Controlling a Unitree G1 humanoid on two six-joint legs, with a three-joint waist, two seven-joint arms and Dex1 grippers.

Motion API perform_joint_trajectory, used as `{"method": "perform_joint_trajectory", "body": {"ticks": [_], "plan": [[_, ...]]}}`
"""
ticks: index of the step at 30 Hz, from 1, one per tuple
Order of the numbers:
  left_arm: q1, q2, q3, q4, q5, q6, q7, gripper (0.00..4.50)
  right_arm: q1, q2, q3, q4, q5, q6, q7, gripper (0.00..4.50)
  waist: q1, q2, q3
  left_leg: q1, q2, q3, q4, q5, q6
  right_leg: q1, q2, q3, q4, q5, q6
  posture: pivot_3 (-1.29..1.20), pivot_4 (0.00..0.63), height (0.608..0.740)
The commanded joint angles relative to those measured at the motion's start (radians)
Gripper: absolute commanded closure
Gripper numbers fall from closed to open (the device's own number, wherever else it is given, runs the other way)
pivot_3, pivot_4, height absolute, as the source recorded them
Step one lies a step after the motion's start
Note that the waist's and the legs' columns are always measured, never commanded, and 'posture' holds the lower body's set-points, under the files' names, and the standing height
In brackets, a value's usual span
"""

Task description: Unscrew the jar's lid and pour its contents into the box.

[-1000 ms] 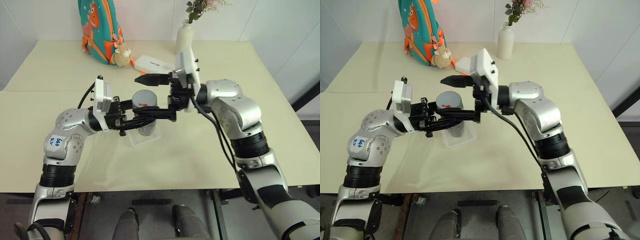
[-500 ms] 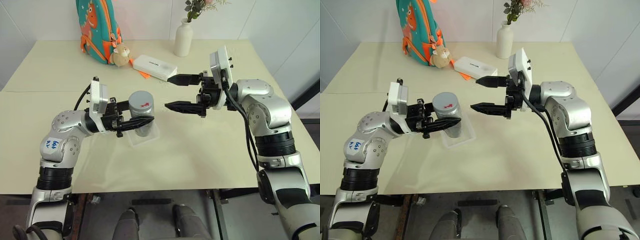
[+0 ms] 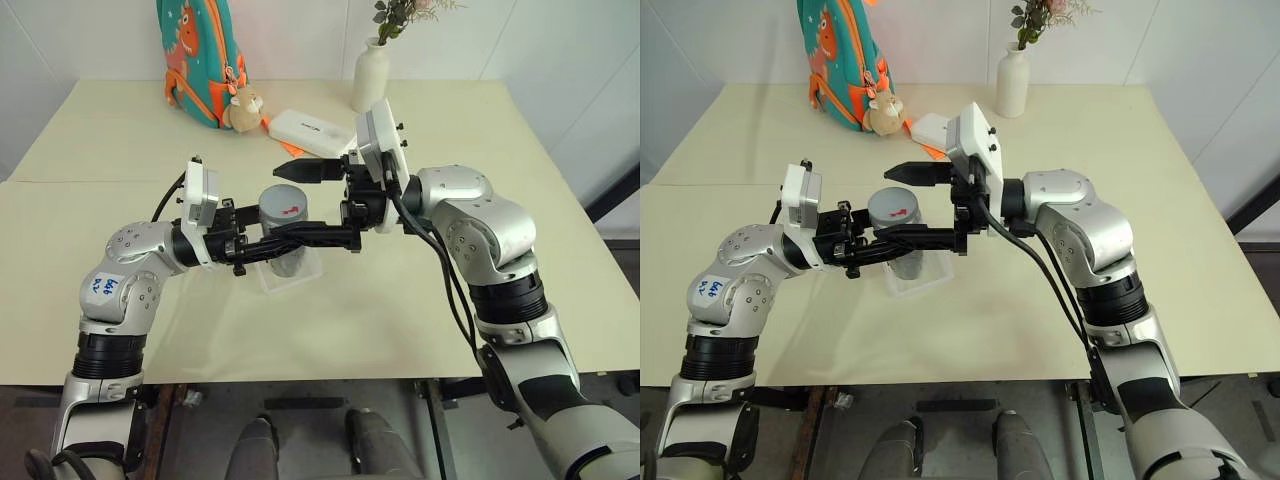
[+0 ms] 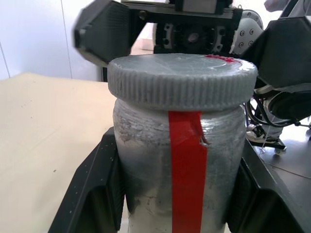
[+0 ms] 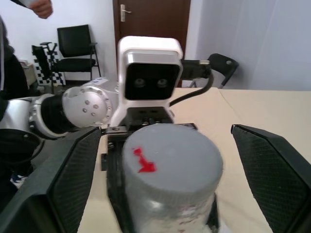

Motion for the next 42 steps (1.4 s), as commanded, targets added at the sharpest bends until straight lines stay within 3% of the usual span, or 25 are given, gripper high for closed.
{"method": "perform_joint_trajectory", "body": {"ticks": [1, 10, 21, 28, 42], "plan": [[-0.024, -0.007, 0.002, -0.041, -0.018, -0.010, -0.006, 2.30, -0.047, 0.043, 0.005, 0.034, -0.028, -0.044, -0.027, 0.02, -0.002, 0.000, 0.000, 0.000, 0.000, 0.000, 0.000, 0.000, 0.000, 0.000, 0.000, 0.000, 0.000, 0.000, 0.000, 0.00, 0.150, 0.740], [-0.027, -0.018, 0.000, -0.046, -0.007, -0.037, -0.009, 2.30, -0.062, 0.051, -0.015, 0.112, -0.043, -0.060, -0.015, 0.02, 0.002, 0.000, 0.000, 0.000, 0.000, -0.001, 0.000, 0.000, 0.000, 0.000, 0.001, 0.000, 0.000, 0.000, 0.000, 0.00, 0.150, 0.740], [-0.018, -0.015, 0.019, -0.046, -0.018, -0.037, -0.006, 2.30, -0.054, -0.148, -0.102, 0.279, -0.057, -0.115, 0.050, 0.02, 0.000, 0.000, 0.000, 0.000, 0.000, -0.001, 0.000, 0.000, 0.000, 0.000, 0.001, 0.000, 0.000, 0.000, 0.000, 0.00, 0.150, 0.740], [-0.012, -0.008, 0.025, -0.032, 0.004, -0.088, -0.034, 2.30, -0.052, -0.212, -0.146, 0.287, -0.036, -0.084, 0.081, 0.02, -0.003, 0.001, 0.001, -0.001, 0.000, 0.000, -0.001, 0.000, 0.000, 0.000, 0.001, 0.001, -0.003, 0.000, 0.000, 0.00, 0.150, 0.740], [-0.028, -0.017, 0.011, 0.001, 0.016, -0.140, -0.031, 2.30, -0.028, -0.066, -0.122, -0.028, 0.136, 0.131, 0.017, 0.02, -0.013, 0.002, 0.002, 0.000, 0.001, 0.000, -0.001, 0.000, 0.000, 0.000, 0.001, 0.001, -0.001, 0.000, 0.000, 0.00, 0.150, 0.740]]}}
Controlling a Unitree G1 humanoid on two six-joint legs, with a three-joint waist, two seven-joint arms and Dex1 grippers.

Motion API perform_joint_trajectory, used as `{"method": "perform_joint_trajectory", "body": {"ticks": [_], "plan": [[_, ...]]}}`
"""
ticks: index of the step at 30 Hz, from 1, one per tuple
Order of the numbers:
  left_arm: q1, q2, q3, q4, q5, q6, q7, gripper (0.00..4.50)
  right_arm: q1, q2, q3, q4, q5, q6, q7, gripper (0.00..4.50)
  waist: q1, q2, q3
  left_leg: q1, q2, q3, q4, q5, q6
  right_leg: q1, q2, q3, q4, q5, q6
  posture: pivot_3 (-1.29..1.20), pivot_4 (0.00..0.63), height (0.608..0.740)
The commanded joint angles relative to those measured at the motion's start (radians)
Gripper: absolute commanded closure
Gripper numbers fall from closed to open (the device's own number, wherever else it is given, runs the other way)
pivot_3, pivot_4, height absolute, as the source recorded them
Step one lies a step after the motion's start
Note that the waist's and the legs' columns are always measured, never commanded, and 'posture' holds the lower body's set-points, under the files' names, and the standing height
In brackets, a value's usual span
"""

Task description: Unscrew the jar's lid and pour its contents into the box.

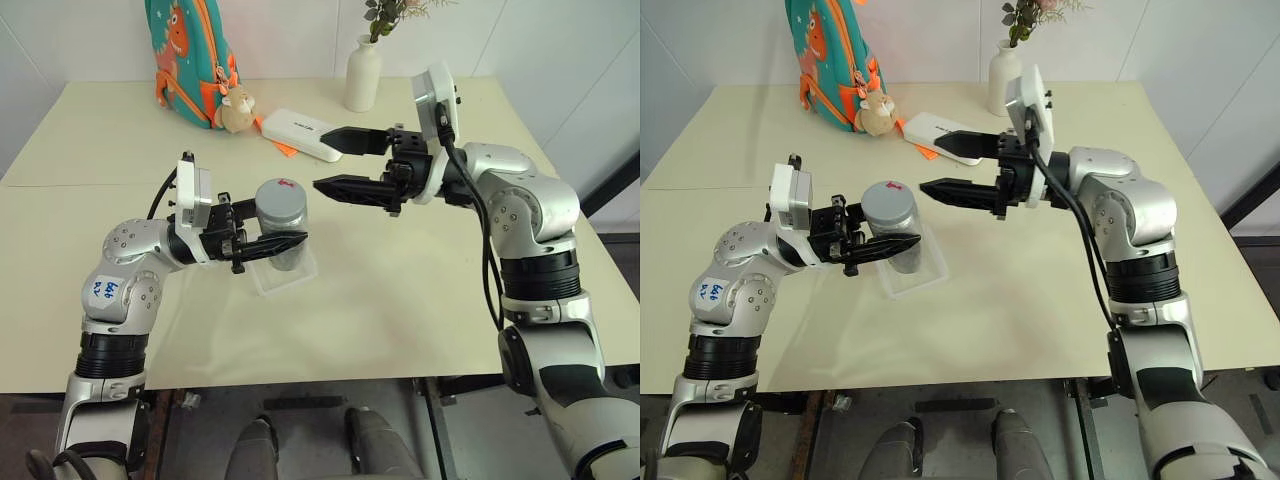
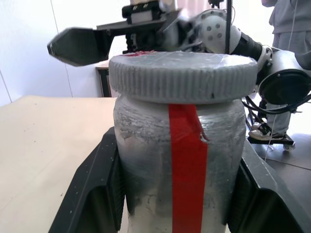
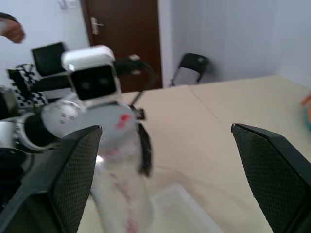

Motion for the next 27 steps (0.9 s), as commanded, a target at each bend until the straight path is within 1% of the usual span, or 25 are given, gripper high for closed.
{"method": "perform_joint_trajectory", "body": {"ticks": [1, 4, 12, 15, 20, 27], "plan": [[-0.027, -0.006, 0.000, -0.012, 0.000, -0.016, 0.001, 2.30, 0.002, 0.038, 0.012, -0.100, 0.033, 0.023, -0.035, 0.02, 0.000, 0.000, 0.000, 0.000, 0.000, 0.000, 0.000, 0.000, 0.000, 0.000, 0.000, 0.000, 0.000, 0.000, 0.000, 0.00, 0.150, 0.740], [-0.030, -0.007, -0.004, -0.013, -0.003, -0.006, 0.000, 2.30, -0.003, 0.069, 0.039, -0.105, 0.003, 0.012, -0.064, 0.02, 0.000, 0.000, 0.000, 0.000, 0.000, 0.000, 0.000, 0.000, 0.000, 0.000, 0.000, 0.000, 0.000, 0.000, 0.000, 0.00, 0.150, 0.740], [-0.040, -0.009, -0.012, -0.004, -0.004, -0.003, 0.001, 2.30, -0.036, 0.113, 0.142, -0.041, -0.132, -0.093, -0.092, 0.02, -0.003, 0.000, 0.000, 0.000, 0.000, 0.000, 0.001, 0.000, 0.000, 0.000, 0.000, 0.000, 0.001, 0.000, 0.000, 0.00, 0.150, 0.740], [-0.041, -0.009, -0.017, -0.004, -0.005, -0.003, 0.002, 2.30, -0.056, 0.131, 0.141, -0.016, -0.139, -0.108, -0.091, 0.02, -0.006, 0.000, 0.000, 0.000, 0.000, 0.000, 0.001, 0.000, 0.000, 0.000, 0.000, 0.000, 0.001, 0.000, 0.000, 0.00, 0.150, 0.740], [-0.043, -0.008, -0.018, -0.001, -0.005, -0.003, 0.001, 2.30, -0.056, 0.130, 0.135, -0.018, -0.138, -0.107, -0.079, 0.02, -0.005, 0.000, 0.000, 0.000, 0.000, 0.000, 0.001, 0.000, 0.000, 0.000, 0.000, 0.000, 0.001, 0.000, 0.000, 0.00, 0.150, 0.740], [-0.039, -0.004, -0.015, -0.003, -0.006, -0.005, -0.002, 2.30, -0.038, 0.098, 0.087, -0.020, -0.110, -0.096, -0.075, 0.02, -0.006, 0.000, 0.000, 0.000, 0.000, 0.000, 0.001, 0.000, 0.000, 0.000, 0.000, 0.000, 0.001, 0.000, 0.000, 0.00, 0.150, 0.740]]}}
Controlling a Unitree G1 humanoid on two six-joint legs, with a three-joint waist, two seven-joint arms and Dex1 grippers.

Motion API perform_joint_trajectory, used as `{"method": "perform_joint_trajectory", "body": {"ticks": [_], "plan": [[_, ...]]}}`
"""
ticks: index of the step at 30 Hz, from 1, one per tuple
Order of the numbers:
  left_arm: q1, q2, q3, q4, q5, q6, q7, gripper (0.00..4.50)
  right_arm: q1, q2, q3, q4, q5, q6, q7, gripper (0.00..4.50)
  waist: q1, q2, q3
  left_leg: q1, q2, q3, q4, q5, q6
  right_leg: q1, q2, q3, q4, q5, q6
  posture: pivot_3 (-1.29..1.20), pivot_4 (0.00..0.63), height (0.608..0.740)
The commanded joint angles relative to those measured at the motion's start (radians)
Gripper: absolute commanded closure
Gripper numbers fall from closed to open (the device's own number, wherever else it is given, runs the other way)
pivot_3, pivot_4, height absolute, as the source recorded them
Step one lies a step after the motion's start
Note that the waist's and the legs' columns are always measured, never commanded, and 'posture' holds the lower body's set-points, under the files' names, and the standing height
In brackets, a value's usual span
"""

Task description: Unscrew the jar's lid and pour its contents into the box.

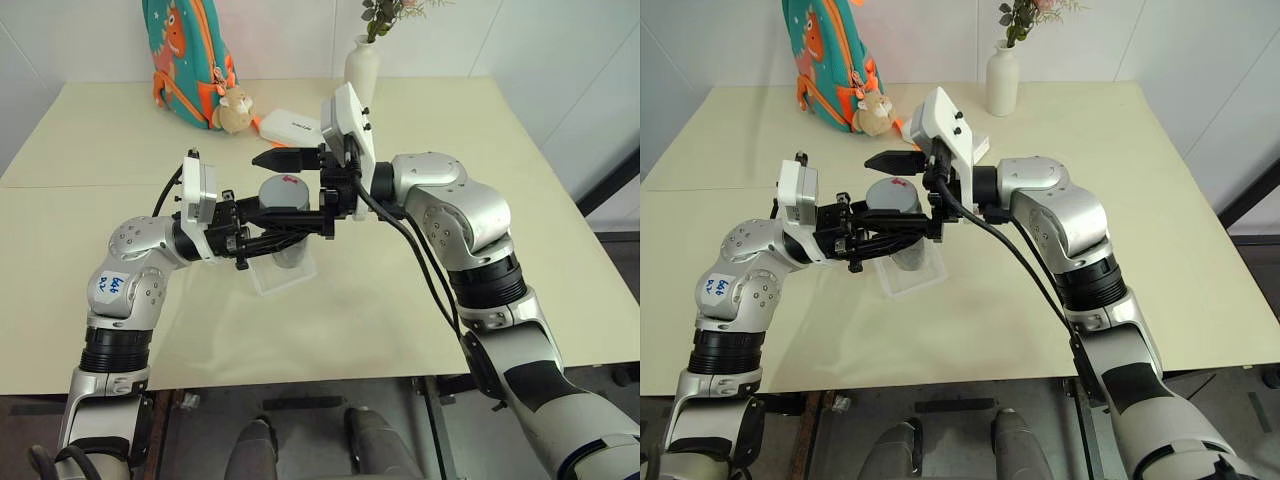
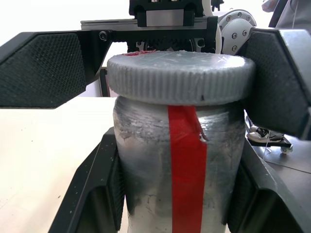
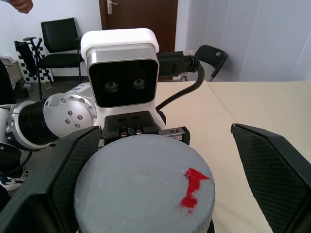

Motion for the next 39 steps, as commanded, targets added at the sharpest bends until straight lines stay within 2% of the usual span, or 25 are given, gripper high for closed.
{"method": "perform_joint_trajectory", "body": {"ticks": [1, 8, 39], "plan": [[-0.012, 0.003, 0.003, -0.036, -0.007, -0.010, -0.014, 2.30, -0.001, -0.036, -0.072, -0.020, 0.021, -0.010, 0.000, 0.02, 0.001, 0.000, 0.000, 0.000, 0.000, 0.000, 0.000, 0.000, 0.000, 0.000, 0.000, 0.000, 0.000, 0.000, 0.000, 0.00, 0.150, 0.740], [-0.008, 0.006, 0.005, -0.037, -0.007, -0.011, -0.012, 2.30, 0.020, -0.084, -0.088, -0.024, 0.051, -0.002, 0.028, 0.02, -0.001, 0.000, 0.000, 0.000, 0.000, 0.000, 0.000, 0.000, 0.000, 0.000, 0.000, 0.000, 0.000, 0.000, 0.000, 0.00, 0.150, 0.740], [0.010, 0.010, 0.015, -0.049, -0.007, -0.011, 0.000, 2.30, 0.039, -0.124, -0.083, -0.023, 0.083, 0.019, 0.089, 0.02, 0.000, 0.000, 0.000, 0.000, 0.000, 0.000, 0.000, 0.000, 0.000, 0.000, 0.000, 0.000, 0.000, 0.000, 0.000, 0.00, 0.150, 0.740]]}}
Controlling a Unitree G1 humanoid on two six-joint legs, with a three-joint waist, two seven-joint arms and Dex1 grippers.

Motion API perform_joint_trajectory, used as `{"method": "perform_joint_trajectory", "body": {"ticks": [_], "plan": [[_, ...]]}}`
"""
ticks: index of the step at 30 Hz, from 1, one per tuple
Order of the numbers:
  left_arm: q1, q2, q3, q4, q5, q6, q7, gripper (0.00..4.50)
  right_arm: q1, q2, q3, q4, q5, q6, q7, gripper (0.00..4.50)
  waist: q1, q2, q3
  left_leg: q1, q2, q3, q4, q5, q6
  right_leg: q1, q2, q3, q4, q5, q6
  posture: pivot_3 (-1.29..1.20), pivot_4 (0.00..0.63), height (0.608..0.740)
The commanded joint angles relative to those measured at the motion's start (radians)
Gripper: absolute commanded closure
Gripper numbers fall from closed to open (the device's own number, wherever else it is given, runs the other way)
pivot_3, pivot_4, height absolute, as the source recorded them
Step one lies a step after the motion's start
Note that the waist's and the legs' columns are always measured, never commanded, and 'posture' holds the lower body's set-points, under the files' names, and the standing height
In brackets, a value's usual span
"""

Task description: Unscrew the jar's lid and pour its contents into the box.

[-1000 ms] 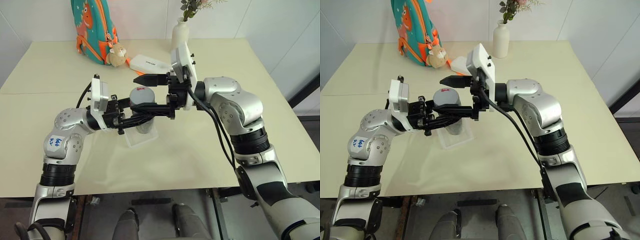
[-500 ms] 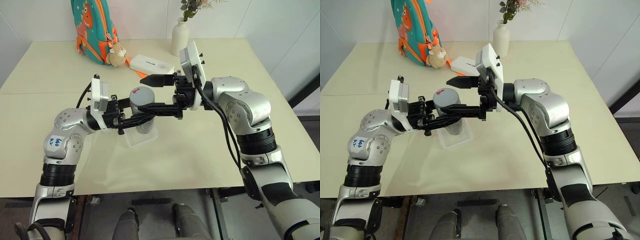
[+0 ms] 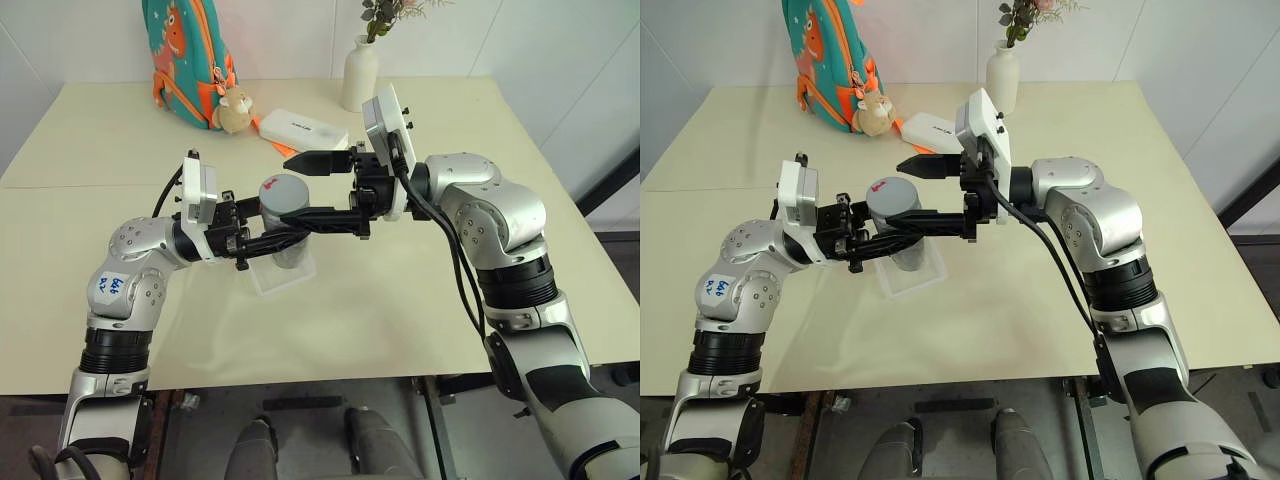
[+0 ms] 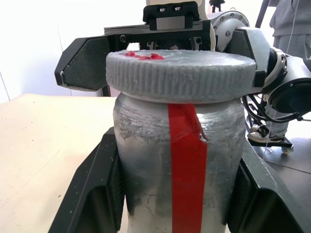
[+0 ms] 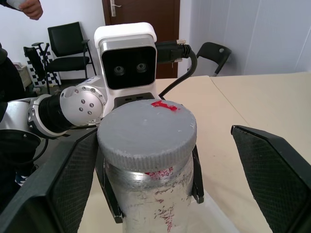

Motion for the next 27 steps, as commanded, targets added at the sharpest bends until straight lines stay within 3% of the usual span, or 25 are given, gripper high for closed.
{"method": "perform_joint_trajectory", "body": {"ticks": [1, 17, 27], "plan": [[0.004, 0.009, 0.014, -0.044, -0.006, -0.011, -0.006, 2.30, 0.001, -0.014, -0.043, -0.014, 0.013, -0.006, 0.005, 0.02, 0.000, 0.000, 0.000, 0.000, 0.000, 0.000, 0.000, 0.000, 0.000, 0.000, 0.000, 0.000, 0.000, 0.000, 0.000, 0.00, 0.150, 0.740], [-0.001, 0.018, 0.018, -0.043, -0.006, -0.010, -0.002, 2.30, 0.010, -0.034, -0.057, 0.001, 0.011, -0.008, 0.023, 0.02, 0.001, 0.000, 0.000, 0.000, 0.000, 0.000, 0.000, 0.000, 0.000, 0.000, 0.000, 0.000, 0.000, 0.000, 0.000, 0.00, 0.150, 0.740], [0.001, 0.019, 0.018, -0.043, -0.006, -0.010, -0.002, 2.30, 0.032, -0.039, -0.071, -0.087, 0.109, 0.081, 0.067, 0.02, 0.000, 0.000, 0.000, 0.000, 0.000, 0.000, 0.000, 0.000, 0.000, 0.000, 0.000, 0.000, 0.000, 0.000, 0.000, 0.00, 0.150, 0.740]]}}
